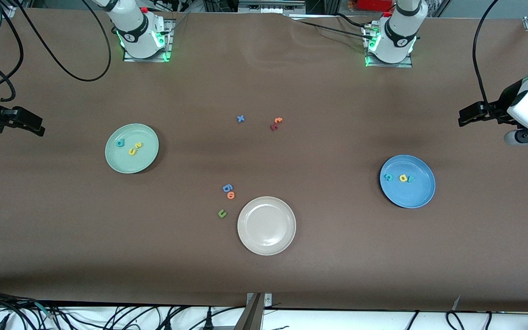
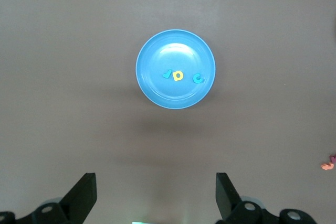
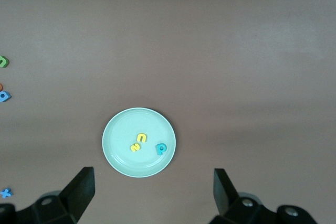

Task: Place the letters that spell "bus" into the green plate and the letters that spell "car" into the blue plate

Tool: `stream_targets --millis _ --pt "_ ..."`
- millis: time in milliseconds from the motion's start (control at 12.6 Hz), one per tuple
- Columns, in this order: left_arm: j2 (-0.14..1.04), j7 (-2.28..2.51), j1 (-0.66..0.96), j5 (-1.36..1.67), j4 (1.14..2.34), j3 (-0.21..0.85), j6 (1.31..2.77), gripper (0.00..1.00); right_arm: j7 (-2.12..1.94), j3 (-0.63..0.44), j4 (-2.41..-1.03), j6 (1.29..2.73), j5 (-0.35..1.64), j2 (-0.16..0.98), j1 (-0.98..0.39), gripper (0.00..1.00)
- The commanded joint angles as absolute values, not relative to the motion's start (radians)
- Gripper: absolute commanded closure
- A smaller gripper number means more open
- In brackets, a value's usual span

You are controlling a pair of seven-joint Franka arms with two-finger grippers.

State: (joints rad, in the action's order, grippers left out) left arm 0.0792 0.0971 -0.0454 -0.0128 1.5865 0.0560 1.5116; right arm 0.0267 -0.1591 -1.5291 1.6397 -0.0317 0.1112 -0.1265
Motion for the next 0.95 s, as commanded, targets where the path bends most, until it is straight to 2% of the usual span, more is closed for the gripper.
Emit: stream_targets --millis 0,870 --pt "0.084 0.091 -0.048 0.018 1.569 0.054 1.494 0.0 0.035 -0.149 -1.531 1.646 -0.043 0.106 -0.118 0.0" --pt "0.087 0.091 -0.038 0.017 1.571 0.057 1.497 0.0 0.035 -0.149 -1.531 1.646 -0.044 0.106 -0.118 0.0"
